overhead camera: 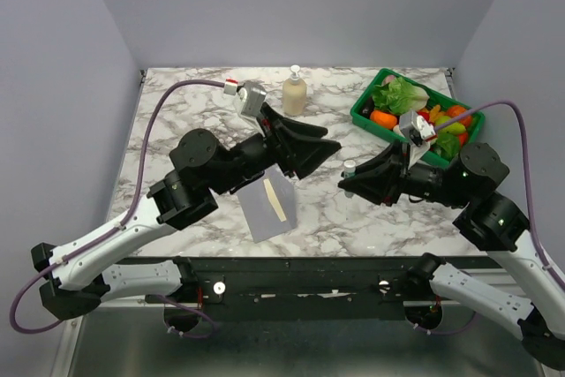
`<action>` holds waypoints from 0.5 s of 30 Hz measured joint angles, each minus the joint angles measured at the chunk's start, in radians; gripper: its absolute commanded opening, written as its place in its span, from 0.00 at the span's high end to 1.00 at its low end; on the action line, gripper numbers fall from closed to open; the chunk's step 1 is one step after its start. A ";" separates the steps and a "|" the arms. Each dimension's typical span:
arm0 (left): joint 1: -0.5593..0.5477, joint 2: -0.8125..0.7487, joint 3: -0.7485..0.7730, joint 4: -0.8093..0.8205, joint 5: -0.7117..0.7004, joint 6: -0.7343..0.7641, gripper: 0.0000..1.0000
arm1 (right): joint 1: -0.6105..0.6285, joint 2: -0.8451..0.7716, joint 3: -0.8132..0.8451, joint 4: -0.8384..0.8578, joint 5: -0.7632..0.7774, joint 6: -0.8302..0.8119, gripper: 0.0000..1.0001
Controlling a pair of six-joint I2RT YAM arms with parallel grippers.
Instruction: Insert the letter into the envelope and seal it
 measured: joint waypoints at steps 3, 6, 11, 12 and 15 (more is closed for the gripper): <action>-0.019 0.041 0.085 -0.098 -0.129 0.004 0.37 | 0.000 0.011 0.000 -0.001 0.075 0.010 0.99; -0.062 0.074 0.125 -0.182 -0.224 0.012 0.38 | 0.000 0.022 0.000 -0.002 0.121 0.020 0.99; -0.124 0.133 0.173 -0.294 -0.333 0.040 0.39 | 0.000 0.043 0.000 -0.003 0.164 0.040 0.99; -0.132 0.144 0.183 -0.310 -0.349 0.045 0.39 | 0.000 0.045 0.000 -0.004 0.170 0.042 0.99; -0.151 0.164 0.204 -0.339 -0.379 0.059 0.39 | 0.000 0.050 0.000 -0.006 0.179 0.049 0.99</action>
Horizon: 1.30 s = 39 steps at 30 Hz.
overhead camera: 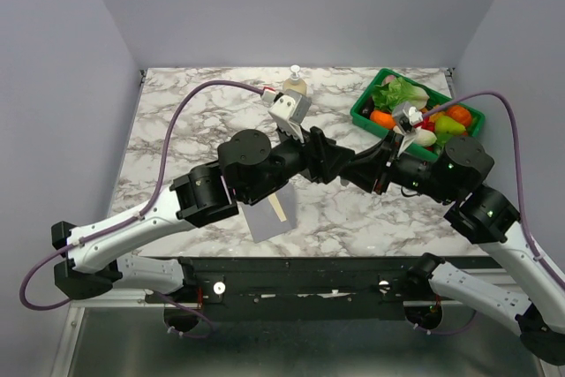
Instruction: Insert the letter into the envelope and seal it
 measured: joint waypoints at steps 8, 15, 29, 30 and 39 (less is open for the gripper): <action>-0.007 0.027 0.031 -0.021 -0.038 0.020 0.44 | 0.000 0.002 0.000 0.000 0.011 0.004 0.99; -0.008 0.045 0.037 -0.052 -0.048 0.023 0.46 | 0.000 0.002 0.000 0.000 0.012 0.004 0.99; -0.014 0.056 0.032 -0.032 -0.018 0.023 1.00 | 0.000 0.009 0.000 -0.008 0.024 0.003 0.99; -0.012 0.051 0.014 -0.005 -0.003 0.031 1.00 | 0.000 0.006 0.000 -0.008 0.024 0.003 0.99; 0.073 -0.061 -0.219 0.312 0.373 0.078 1.00 | 0.000 -0.031 -0.008 -0.008 -0.098 -0.001 0.99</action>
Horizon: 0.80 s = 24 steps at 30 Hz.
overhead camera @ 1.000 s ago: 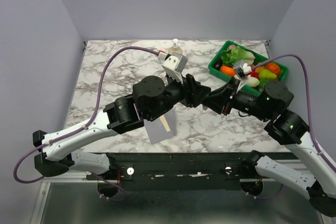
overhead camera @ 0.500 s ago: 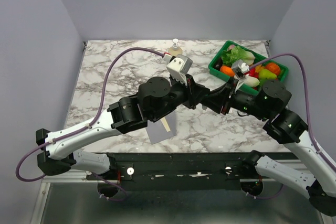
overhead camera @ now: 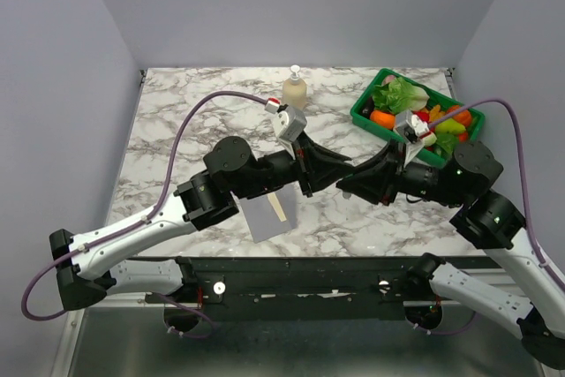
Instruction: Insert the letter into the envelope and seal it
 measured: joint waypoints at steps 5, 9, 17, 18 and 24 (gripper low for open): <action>0.058 -0.008 -0.051 0.161 0.288 -0.017 1.00 | -0.001 -0.020 -0.003 0.034 -0.130 0.001 0.99; 0.071 0.013 -0.050 0.286 0.480 -0.049 0.76 | 0.001 -0.039 -0.003 0.090 -0.247 0.009 0.99; 0.092 0.076 -0.025 0.430 0.612 -0.099 0.01 | -0.002 -0.037 -0.004 0.124 -0.292 0.024 0.99; 0.101 0.076 -0.025 0.432 0.597 -0.106 0.01 | -0.002 -0.035 -0.004 0.125 -0.280 0.026 0.99; 0.155 0.037 -0.028 0.351 0.385 -0.105 0.01 | -0.002 -0.051 -0.001 0.072 -0.080 0.088 0.99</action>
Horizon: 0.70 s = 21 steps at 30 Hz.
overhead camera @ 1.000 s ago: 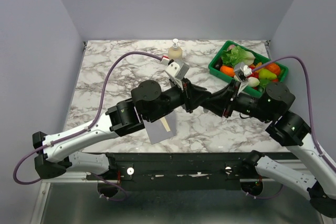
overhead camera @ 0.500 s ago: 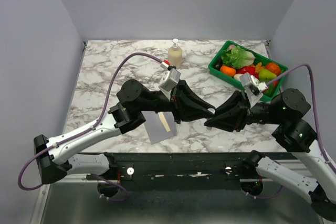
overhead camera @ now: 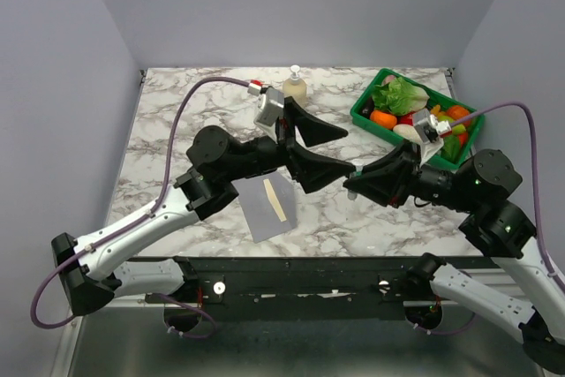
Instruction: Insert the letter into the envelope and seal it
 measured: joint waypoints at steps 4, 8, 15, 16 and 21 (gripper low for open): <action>0.005 -0.061 -0.006 -0.080 -0.159 0.016 0.01 | 0.000 -0.038 -0.002 -0.032 0.165 0.129 0.99; 0.005 -0.102 -0.027 -0.113 -0.262 0.016 0.01 | 0.000 -0.136 -0.086 -0.014 0.304 0.335 0.99; 0.005 -0.104 -0.056 -0.167 -0.336 0.014 0.01 | 0.000 -0.237 -0.202 0.003 0.443 0.556 0.99; 0.005 -0.104 -0.057 -0.180 -0.341 0.014 0.02 | 0.000 -0.237 -0.201 0.002 0.457 0.565 0.99; 0.005 -0.104 -0.060 -0.206 -0.355 0.015 0.03 | 0.000 -0.233 -0.200 0.001 0.489 0.578 0.99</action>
